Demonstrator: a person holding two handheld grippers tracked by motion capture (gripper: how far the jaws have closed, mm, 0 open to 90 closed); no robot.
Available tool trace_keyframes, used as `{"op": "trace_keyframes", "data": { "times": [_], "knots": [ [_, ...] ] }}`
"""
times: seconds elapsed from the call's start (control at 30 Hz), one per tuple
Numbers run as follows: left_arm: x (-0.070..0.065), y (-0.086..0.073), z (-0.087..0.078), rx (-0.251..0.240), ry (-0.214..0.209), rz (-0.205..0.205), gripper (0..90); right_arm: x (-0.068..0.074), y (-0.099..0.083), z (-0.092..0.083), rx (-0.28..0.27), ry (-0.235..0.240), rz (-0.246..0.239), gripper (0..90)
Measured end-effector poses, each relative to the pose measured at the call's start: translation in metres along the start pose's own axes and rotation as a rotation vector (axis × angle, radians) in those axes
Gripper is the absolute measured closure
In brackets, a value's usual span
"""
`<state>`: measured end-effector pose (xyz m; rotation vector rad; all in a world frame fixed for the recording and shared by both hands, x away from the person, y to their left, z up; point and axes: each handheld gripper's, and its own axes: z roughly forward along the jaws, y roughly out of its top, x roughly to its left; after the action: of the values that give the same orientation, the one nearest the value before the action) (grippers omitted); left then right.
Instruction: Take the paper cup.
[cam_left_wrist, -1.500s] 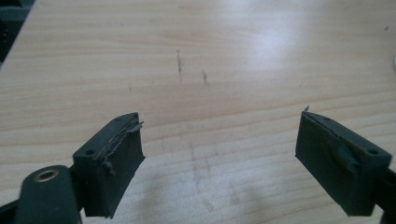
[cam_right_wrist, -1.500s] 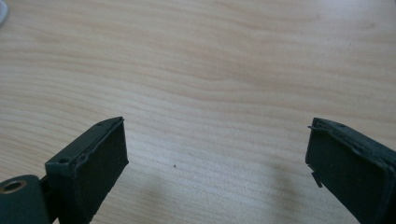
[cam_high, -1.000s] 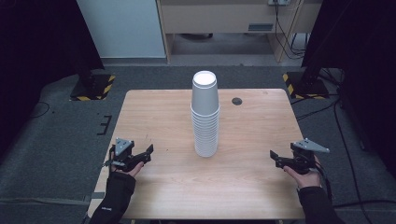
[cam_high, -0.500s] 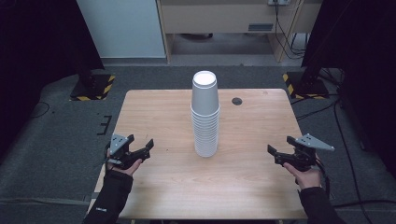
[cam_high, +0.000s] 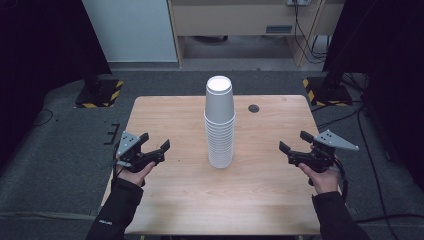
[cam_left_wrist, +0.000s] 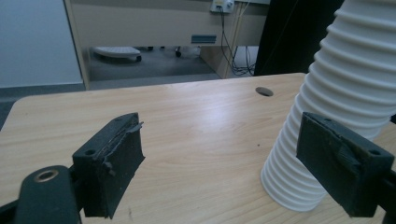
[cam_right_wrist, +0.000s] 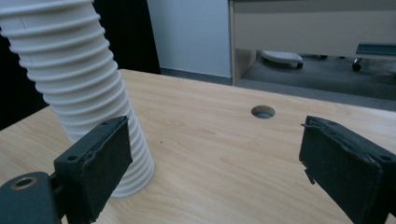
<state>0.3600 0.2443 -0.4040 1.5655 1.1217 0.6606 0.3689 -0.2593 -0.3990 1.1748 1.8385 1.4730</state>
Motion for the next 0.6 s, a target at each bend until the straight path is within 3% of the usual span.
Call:
{"op": "trace_keyframes", "data": {
  "times": [0.23, 0.33, 0.6],
  "knots": [
    [-0.018, 0.017, 0.002, -0.033, -0.037, 0.002, 13.7, 0.006, 0.021, 0.005, -0.038, 0.019, -0.011, 9.4],
    [-0.03, 0.023, 0.007, -0.037, -0.058, 0.018, 13.9, 0.012, 0.037, 0.006, -0.063, 0.038, -0.027, 9.4],
    [-0.06, 0.027, 0.02, -0.047, -0.122, 0.064, 14.6, 0.024, 0.057, 0.01, -0.093, 0.072, -0.03, 9.4]
  ]
}}
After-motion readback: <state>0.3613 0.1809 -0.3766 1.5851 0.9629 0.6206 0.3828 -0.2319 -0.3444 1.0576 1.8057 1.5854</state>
